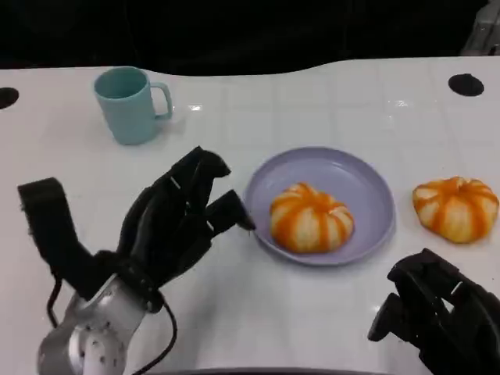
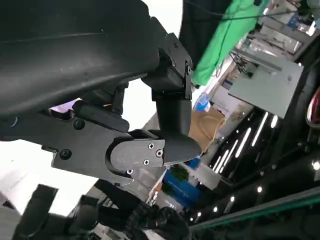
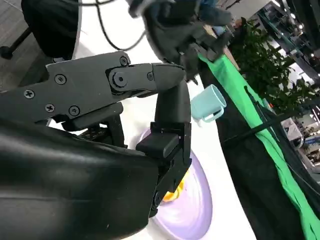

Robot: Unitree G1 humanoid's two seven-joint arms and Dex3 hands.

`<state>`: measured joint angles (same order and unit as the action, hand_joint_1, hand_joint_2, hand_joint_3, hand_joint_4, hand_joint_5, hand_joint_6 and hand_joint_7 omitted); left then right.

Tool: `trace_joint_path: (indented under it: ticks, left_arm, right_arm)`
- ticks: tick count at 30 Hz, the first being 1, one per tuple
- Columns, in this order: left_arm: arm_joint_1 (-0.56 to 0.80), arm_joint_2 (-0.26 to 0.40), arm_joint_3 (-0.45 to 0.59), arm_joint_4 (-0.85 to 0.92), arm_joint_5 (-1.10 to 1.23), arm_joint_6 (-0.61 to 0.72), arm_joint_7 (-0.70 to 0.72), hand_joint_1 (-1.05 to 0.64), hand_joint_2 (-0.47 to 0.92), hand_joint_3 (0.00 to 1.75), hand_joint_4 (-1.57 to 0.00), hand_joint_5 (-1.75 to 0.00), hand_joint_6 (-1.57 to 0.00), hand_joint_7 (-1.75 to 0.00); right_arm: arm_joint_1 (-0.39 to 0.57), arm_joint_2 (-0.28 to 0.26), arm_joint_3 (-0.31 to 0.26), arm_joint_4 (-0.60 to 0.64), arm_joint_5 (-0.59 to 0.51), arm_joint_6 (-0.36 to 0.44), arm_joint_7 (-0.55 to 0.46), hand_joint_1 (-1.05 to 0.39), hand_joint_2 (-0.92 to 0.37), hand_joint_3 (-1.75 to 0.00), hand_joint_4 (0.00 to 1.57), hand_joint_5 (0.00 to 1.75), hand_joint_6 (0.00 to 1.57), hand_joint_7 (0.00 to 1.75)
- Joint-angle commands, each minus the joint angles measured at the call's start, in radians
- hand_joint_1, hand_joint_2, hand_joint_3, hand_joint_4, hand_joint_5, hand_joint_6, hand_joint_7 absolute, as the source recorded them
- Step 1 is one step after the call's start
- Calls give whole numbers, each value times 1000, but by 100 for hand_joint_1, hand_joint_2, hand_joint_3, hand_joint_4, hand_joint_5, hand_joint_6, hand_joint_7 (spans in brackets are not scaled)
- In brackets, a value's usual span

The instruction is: Grasp the bread from the table and place it into the plate.

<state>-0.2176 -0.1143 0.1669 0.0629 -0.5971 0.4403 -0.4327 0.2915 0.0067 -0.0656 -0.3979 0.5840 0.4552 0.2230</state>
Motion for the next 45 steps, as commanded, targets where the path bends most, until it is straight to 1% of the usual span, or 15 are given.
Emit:
trace_joint_path:
  ticks: [1, 3, 8, 11, 14, 19, 24, 27, 32, 36, 39, 45]
  left_arm:
    - [92, 13, 23, -123, -59, 96, 81, -56, 92, 46, -69, -175, -51, -160]
    - [121, 12, 23, -153, -71, 119, 102, -56, 92, 45, -68, -175, -50, -159]
    - [169, 19, 25, -193, -100, 147, 117, -55, 92, 46, -68, -175, -51, -160]
    - [194, 22, 31, -225, -113, 163, 133, -52, 92, 47, -67, -175, -45, -163]
    - [225, 23, 31, -256, -123, 174, 146, -52, 92, 47, -66, -175, -43, -163]
    - [281, 35, 29, -287, -137, 197, 160, -53, 92, 42, -69, -175, -46, -162]
    - [311, 44, 20, -301, -136, 202, 155, -53, 92, 45, -68, -175, -45, -162]
    - [331, 44, 13, -307, -122, 181, 155, -53, 92, 47, -67, -175, -44, -163]
    - [340, 42, 10, -307, -125, 169, 157, -52, 92, 46, -67, -175, -43, -165]
    - [332, 55, -6, -282, -85, 117, 140, -54, 92, 50, -67, -175, -40, -173]
    - [323, 53, -6, -262, -92, 109, 139, -54, 92, 46, -69, -175, -40, -173]
    - [310, 58, -5, -227, -103, 98, 116, -53, 92, 44, -70, -175, -41, -173]
  right_arm:
    - [0, -13, -8, -11, 5, 0, -1, -52, -92, -25, 59, 169, 54, 141]
    - [-1, -14, -10, -9, 8, 0, 1, -52, -92, -26, 58, 170, 53, 142]
    - [-3, -15, -14, -3, 13, 1, 4, -52, -92, -21, 60, 169, 56, 140]
    - [-2, -16, -12, -6, 12, 0, 2, -52, -92, -24, 61, 168, 57, 138]
    - [0, -17, -11, -9, 8, -3, 2, -52, -92, -26, 60, 169, 56, 139]
    - [-4, -19, -12, -5, 6, -6, 3, -52, -92, -29, 58, 172, 53, 142]
    - [-5, -19, -16, -4, 13, -5, 7, -51, -92, -28, 57, 171, 53, 141]
    - [-3, -19, -18, 0, 9, -13, 11, -52, -92, -26, 58, 171, 54, 141]
    - [-1, -18, -18, 0, 8, -16, 10, -52, -92, -24, 59, 170, 56, 139]
    - [-3, -19, -23, 2, 13, -10, 6, -52, -92, -24, 59, 170, 56, 139]
    - [-3, -21, -22, 9, 7, -21, 15, -52, -92, -24, 59, 170, 56, 139]
    - [-8, -20, -27, 24, 15, -29, 29, -52, -92, -22, 59, 170, 56, 138]
